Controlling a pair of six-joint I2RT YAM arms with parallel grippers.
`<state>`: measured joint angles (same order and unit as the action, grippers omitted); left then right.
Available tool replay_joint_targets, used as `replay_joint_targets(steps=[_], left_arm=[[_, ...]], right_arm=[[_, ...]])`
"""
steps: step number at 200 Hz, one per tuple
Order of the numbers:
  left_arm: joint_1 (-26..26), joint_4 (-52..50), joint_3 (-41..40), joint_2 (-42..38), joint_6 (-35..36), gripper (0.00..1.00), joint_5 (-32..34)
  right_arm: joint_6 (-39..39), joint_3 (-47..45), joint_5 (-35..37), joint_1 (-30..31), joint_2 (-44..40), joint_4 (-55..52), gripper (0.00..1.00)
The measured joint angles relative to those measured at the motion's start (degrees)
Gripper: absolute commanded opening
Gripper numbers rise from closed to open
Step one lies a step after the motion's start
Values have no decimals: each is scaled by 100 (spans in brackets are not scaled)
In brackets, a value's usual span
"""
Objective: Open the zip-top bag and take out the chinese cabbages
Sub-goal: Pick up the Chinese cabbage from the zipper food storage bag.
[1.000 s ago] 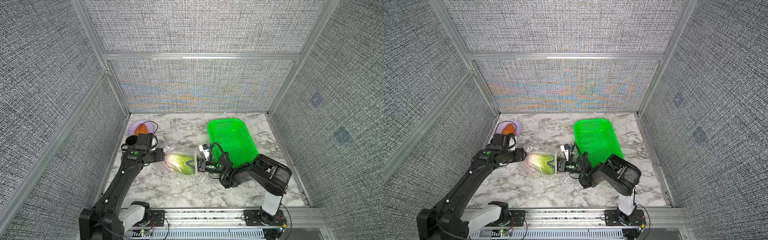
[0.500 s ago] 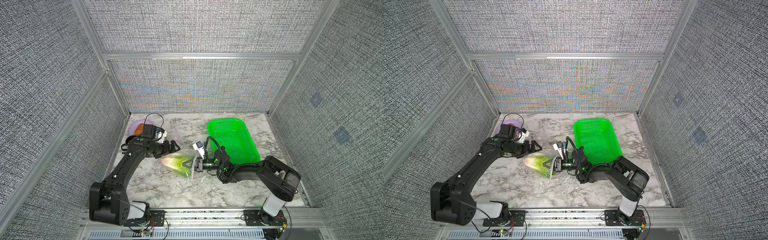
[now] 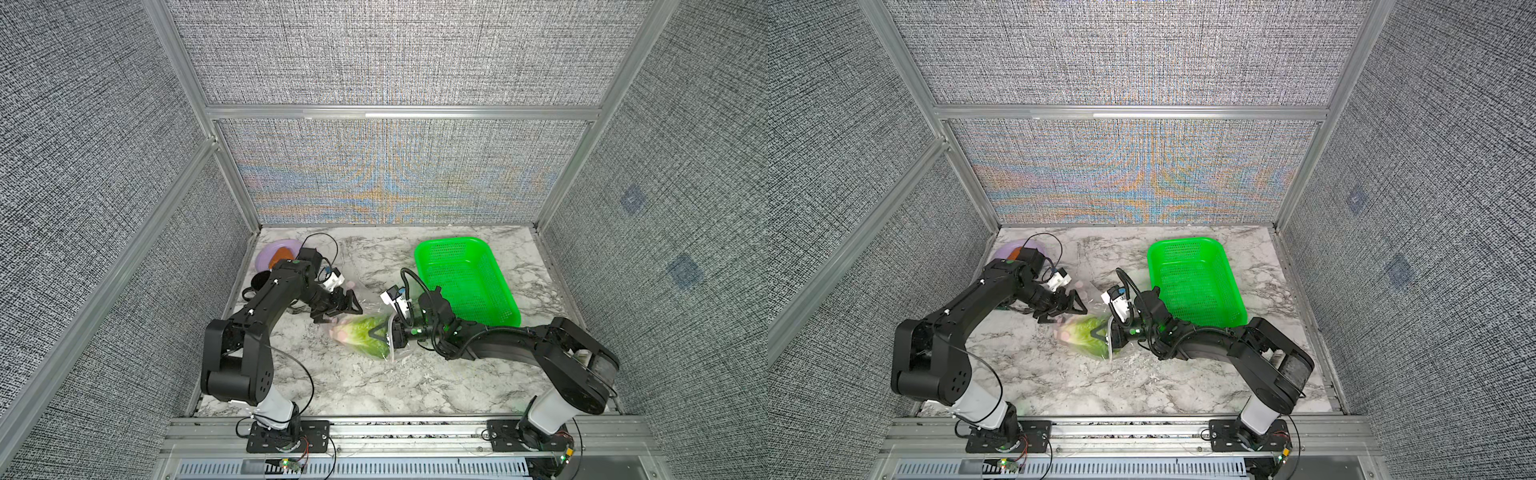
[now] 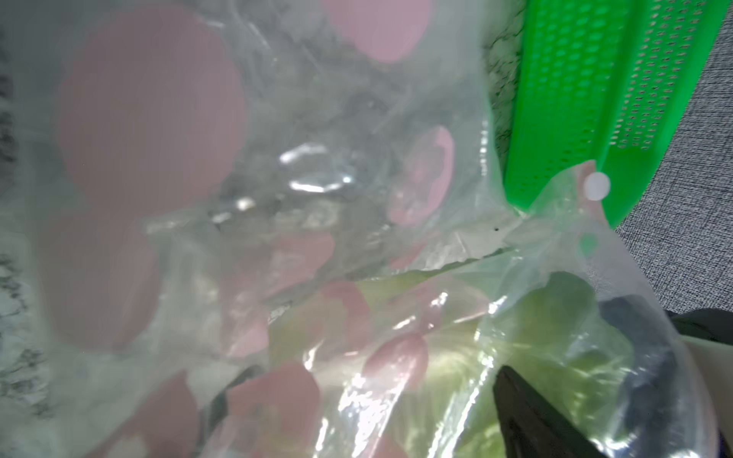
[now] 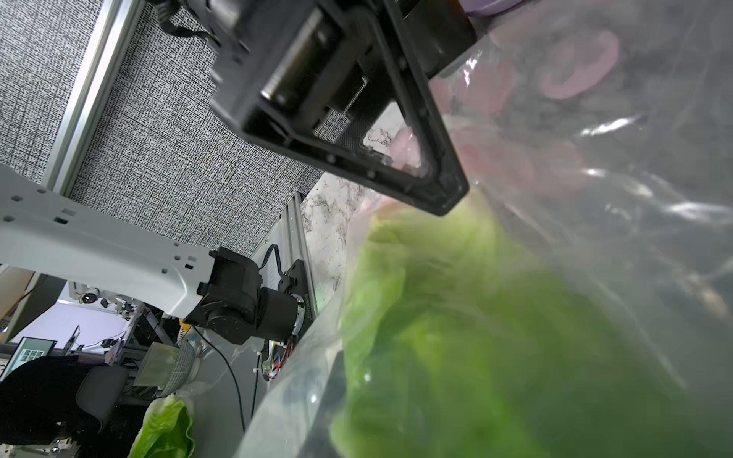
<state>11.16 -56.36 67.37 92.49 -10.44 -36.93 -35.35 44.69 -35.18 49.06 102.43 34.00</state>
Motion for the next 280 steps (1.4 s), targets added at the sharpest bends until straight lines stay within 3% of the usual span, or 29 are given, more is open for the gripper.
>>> replay_joint_targets(steps=[6,10,14,16,20,24,105,172,229,280], left_arm=[[2,50,-59,-7,-7,80,4],[0,94,-96,-33,-28,71,22],[0,129,-122,-76,-66,53,52],[0,151,-138,-103,-90,34,76],[0,192,-160,-168,-133,7,129],[0,232,-173,-238,-186,0,197],[2,726,-581,-1045,-1084,0,1753],[4,776,-909,-1878,-1707,0,3101],[4,767,-1097,-2015,-1582,0,3407],[7,756,-1167,-2046,-1384,0,3523]], right_arm=[[26,-2,13,0,-35,-48,0],[55,-11,28,0,-63,-74,0],[72,-26,39,0,-96,-90,0],[76,-33,39,0,-107,-94,0],[96,-59,61,-2,-146,-109,0],[105,-90,94,-2,-186,-120,0],[-256,-739,1392,-2,-896,-140,0],[-739,-758,1469,-105,-1130,28,0],[-1058,-828,1593,-402,-1541,48,0],[-1419,-1307,2240,-590,-2177,129,0]])
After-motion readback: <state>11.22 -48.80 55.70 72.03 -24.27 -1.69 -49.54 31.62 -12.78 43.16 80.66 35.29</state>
